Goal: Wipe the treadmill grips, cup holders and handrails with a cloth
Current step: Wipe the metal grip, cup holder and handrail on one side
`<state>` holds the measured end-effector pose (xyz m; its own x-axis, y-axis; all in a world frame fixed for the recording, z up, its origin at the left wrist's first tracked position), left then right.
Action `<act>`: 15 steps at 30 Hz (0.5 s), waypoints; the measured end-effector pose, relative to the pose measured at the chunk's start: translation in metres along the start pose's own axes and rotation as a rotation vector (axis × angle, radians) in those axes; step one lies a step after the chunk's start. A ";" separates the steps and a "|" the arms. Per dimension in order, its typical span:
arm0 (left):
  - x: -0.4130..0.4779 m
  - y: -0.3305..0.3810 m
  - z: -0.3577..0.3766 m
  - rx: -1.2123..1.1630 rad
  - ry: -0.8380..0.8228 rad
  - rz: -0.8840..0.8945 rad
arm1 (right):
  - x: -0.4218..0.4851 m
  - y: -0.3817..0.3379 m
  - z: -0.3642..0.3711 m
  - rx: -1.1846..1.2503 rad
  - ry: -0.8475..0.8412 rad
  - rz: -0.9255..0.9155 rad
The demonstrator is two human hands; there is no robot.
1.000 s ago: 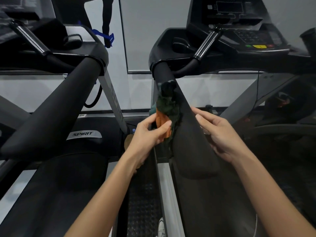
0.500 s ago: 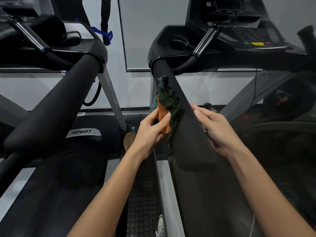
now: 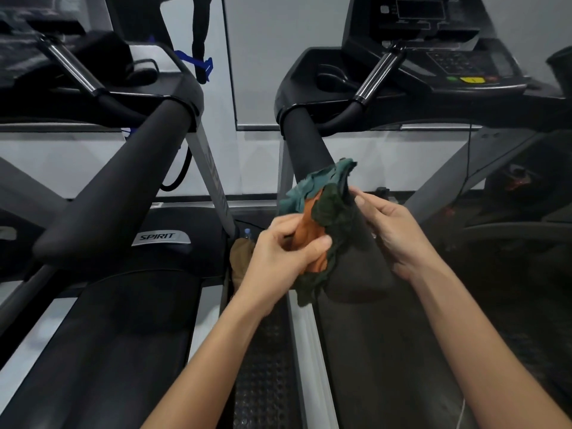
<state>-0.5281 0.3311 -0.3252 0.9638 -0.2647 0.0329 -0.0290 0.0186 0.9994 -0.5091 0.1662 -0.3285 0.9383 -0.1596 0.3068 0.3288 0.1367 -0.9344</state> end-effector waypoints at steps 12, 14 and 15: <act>0.014 -0.004 0.002 -0.112 -0.084 -0.250 | -0.003 0.007 -0.003 0.063 0.014 0.089; 0.008 0.018 0.008 0.038 -0.141 -0.196 | -0.003 0.008 -0.010 0.116 0.078 0.158; 0.006 0.027 0.010 0.145 -0.154 -0.172 | -0.003 0.004 -0.017 0.136 0.135 0.173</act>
<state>-0.5259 0.3201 -0.2978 0.9064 -0.3959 -0.1471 0.0829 -0.1748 0.9811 -0.5123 0.1509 -0.3366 0.9619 -0.2505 0.1095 0.1850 0.3017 -0.9353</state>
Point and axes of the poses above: each hand's wrist, its own x-axis towards the middle knuckle, its own z-axis out of the palm, y = z × x, the point moved 9 cm from there along x, towards the middle knuckle, and after that the axes turned 14 degrees about -z, right-handed, at the moved point
